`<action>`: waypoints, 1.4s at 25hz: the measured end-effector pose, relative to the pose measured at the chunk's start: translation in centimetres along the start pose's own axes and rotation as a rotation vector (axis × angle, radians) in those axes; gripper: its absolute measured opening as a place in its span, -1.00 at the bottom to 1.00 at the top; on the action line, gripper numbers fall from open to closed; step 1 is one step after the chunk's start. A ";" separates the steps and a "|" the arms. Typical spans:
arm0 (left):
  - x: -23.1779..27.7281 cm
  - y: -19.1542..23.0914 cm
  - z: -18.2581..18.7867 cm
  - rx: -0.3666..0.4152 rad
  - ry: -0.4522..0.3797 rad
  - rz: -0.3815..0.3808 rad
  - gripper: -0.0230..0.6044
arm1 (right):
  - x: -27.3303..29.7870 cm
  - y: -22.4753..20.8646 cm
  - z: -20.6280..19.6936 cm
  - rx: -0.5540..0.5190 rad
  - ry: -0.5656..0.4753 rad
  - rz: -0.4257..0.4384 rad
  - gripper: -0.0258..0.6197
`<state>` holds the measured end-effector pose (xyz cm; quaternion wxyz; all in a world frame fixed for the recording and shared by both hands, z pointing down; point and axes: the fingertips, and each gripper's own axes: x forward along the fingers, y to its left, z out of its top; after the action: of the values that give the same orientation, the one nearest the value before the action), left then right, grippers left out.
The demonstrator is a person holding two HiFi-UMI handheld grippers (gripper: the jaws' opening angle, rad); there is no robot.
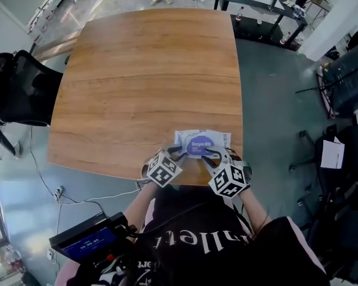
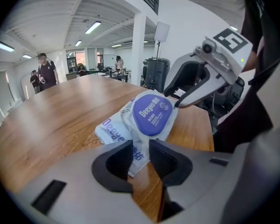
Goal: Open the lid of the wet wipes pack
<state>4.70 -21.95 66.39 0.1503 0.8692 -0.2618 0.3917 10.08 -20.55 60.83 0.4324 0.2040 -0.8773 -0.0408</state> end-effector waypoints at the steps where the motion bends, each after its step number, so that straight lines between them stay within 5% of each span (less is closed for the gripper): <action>1: 0.1 0.0 0.0 -0.005 -0.004 0.000 -0.62 | 0.5 0.2 -0.3 -0.072 0.020 0.003 -0.62; 6: 0.4 0.2 0.0 -0.028 -0.038 0.003 -0.59 | 2.6 1.2 -1.3 -0.378 0.090 0.051 -0.58; 11: 0.6 0.0 0.1 -0.029 -0.038 0.002 -0.59 | 3.8 1.5 -1.7 -0.488 0.115 0.056 -0.58; 24: 0.6 -0.9 0.6 0.183 0.040 -0.085 -0.61 | 2.5 1.0 -0.3 -0.476 0.025 0.072 -0.58; 35: 0.6 -0.9 0.8 0.211 0.052 -0.101 -0.62 | 2.3 0.7 0.1 -0.480 -0.008 0.079 -0.58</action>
<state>6.03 -21.82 66.29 0.0844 0.8818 -0.1709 0.4315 8.56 -20.83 62.67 0.4662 0.0607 -0.8516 -0.2320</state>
